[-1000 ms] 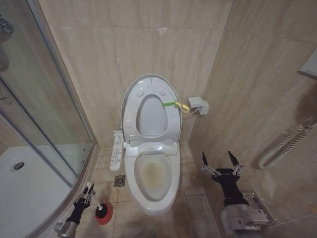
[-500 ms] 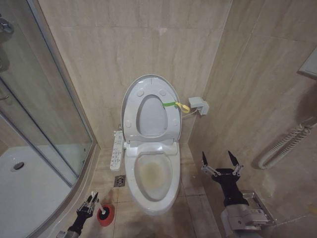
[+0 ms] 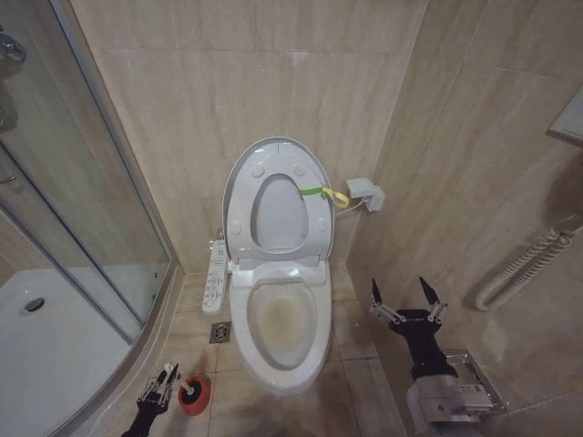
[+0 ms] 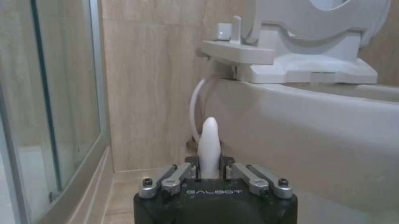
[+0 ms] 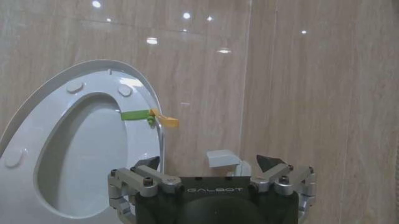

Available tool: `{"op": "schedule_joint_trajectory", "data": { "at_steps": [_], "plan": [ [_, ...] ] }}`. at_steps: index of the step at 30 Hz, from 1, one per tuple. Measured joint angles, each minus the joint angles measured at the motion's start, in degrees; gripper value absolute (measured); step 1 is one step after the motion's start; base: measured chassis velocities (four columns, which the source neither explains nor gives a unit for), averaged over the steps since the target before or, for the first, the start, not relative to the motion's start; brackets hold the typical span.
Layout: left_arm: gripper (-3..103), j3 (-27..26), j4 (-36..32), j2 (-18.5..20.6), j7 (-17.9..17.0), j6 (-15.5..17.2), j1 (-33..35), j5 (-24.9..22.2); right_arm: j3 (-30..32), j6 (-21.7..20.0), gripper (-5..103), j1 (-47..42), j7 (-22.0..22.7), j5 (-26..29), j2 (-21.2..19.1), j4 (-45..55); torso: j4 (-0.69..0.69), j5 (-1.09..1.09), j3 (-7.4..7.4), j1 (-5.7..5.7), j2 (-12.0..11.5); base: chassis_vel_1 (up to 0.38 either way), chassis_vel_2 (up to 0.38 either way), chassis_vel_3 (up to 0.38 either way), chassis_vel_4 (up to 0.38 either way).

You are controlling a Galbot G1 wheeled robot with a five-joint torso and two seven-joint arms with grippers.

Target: Open the toilet lid, clean the toilet bowl with a toilet brush, close the toilet lid, and flush.

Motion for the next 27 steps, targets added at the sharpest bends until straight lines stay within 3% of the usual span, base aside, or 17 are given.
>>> {"op": "schedule_joint_trajectory", "data": {
  "at_steps": [11, 21, 26, 27],
  "plan": [
    [21, -1.8, -3.7, -1.6, -1.7, 0.1, 3.5, 1.2, 0.0, 0.0, 100, 0.0, 0.0, 0.0, 0.0, 0.0, 0.00, -0.01, 0.00, 0.00, 0.0, 0.000, 0.000, 0.000, 0.000],
    [21, 0.4, -3.1, -1.2, -3.0, 0.2, 3.8, -4.7, 0.0, 0.0, 100, 0.0, 0.0, 0.0, 0.0, 0.0, -0.01, -0.01, 0.00, 0.01, 0.0, 0.000, 0.000, 0.000, 0.000],
    [21, 1.2, -2.3, -1.1, -3.4, 0.5, 2.7, -5.1, 0.0, 0.0, 100, 0.0, 0.0, 0.0, 0.0, 0.0, -0.03, -0.01, 0.00, 0.01, 0.0, 0.000, 0.000, 0.000, 0.000],
    [21, 1.2, -2.1, -1.2, -3.8, 0.5, 2.4, -5.0, 0.0, 0.0, 100, 0.0, 0.0, 0.0, 0.0, 0.0, 0.01, -0.10, 0.01, 0.02, 0.0, 0.000, 0.000, 0.000, 0.000]
  ]
}}
